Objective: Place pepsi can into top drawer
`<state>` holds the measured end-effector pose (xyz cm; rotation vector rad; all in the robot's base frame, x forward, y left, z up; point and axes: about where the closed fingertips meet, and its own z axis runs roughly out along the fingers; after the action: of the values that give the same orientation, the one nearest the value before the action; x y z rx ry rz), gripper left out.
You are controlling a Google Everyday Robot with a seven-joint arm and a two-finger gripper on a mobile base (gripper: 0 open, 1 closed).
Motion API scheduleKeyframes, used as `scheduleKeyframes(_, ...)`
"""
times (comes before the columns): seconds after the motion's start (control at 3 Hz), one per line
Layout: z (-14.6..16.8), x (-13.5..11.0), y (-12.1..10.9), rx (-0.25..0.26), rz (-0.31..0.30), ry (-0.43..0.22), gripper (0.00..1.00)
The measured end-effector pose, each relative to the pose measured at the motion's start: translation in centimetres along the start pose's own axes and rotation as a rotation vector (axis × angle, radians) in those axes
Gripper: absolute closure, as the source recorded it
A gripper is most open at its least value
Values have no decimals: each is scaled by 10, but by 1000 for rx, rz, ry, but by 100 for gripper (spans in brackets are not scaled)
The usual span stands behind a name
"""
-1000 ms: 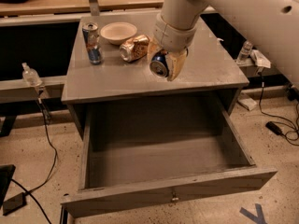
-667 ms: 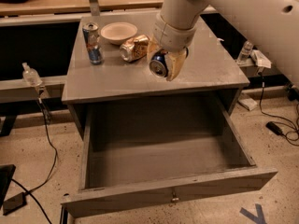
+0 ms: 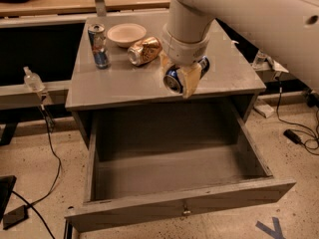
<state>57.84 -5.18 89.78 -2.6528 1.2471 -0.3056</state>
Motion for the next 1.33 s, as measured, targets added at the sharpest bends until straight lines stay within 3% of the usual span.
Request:
scheduleKeyframes(0.33,11,-22,41,-108,96,72,100)
scheduleKeyframes(0.67,20,-24,49,-129,179,75,100)
scheduleKeyframes(1.0,23,-24,50,-141,172,61,100)
scheduleKeyframes(1.33,76,-27,81,-210,312,-83,100)
